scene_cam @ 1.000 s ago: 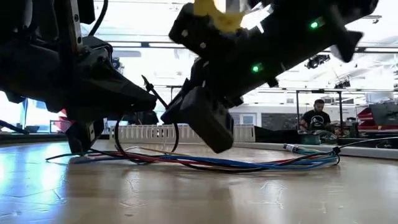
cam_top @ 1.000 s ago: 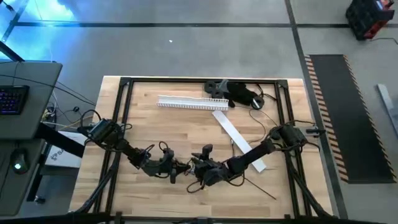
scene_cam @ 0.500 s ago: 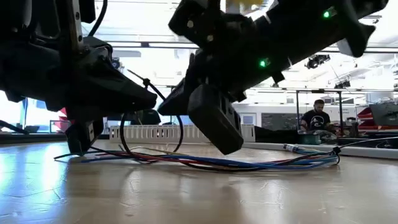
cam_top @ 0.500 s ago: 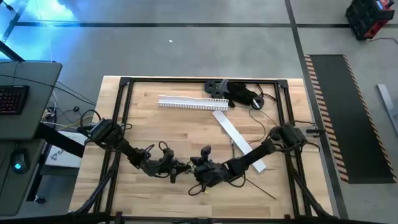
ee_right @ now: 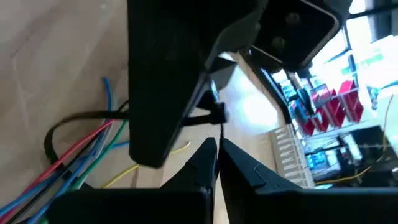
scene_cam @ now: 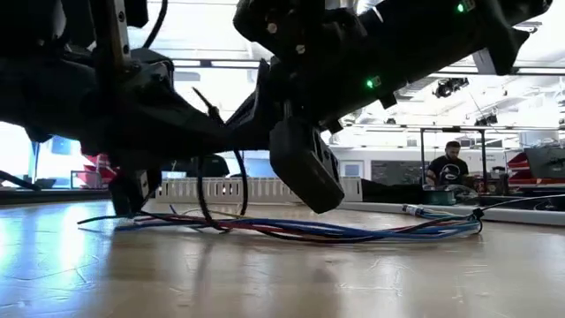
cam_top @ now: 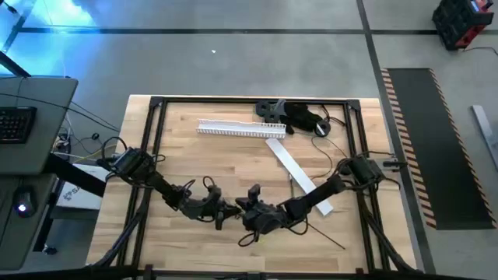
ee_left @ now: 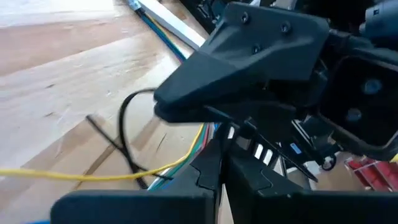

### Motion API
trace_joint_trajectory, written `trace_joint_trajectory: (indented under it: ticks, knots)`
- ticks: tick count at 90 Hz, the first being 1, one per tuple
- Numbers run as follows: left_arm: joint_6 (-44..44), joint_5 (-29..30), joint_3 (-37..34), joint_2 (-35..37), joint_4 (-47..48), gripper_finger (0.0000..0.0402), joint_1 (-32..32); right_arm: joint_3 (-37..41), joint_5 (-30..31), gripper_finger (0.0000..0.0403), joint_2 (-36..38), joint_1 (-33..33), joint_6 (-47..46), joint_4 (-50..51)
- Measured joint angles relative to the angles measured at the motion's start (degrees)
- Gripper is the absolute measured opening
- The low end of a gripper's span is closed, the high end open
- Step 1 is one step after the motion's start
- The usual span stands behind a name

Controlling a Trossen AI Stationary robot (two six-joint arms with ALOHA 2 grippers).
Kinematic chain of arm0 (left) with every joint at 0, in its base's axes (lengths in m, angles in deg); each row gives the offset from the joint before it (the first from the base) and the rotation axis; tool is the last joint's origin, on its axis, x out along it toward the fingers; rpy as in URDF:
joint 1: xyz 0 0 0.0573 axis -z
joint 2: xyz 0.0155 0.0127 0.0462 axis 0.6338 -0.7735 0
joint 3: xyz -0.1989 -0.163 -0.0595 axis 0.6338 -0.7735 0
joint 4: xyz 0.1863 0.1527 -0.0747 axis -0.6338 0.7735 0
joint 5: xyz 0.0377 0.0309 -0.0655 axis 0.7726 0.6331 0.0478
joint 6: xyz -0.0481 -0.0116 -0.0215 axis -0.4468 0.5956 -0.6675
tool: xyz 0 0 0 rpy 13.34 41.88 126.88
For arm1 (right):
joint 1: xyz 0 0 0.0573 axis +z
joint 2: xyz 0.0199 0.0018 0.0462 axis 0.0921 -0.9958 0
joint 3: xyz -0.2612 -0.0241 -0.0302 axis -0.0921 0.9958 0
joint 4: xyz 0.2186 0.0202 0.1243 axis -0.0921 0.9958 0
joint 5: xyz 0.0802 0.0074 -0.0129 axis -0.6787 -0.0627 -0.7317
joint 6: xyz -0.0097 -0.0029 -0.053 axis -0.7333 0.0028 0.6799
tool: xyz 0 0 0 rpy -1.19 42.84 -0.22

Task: Ziptie cables
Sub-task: Wrap the wire cables with the black zip tie

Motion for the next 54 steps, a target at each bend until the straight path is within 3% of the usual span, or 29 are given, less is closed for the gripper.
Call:
trace_joint_trajectory:
  ticks: [23,40,54]
  knots:
    - [0.2,0.9,0.1,0.1,3.7,0.0000,-0.1,0.0,0.6,0.0000,0.0,2.0,9.8,-2.3]
    - [2.6,1.7,0.0,0.1,3.6,0.0000,-0.2,0.0,0.2,0.0000,0.0,0.7,3.0,-1.9]
    - [2.4,1.7,0.0,0.1,3.5,0.0000,-0.1,0.0,-0.7,0.0011,0.1,0.7,2.6,-1.9]
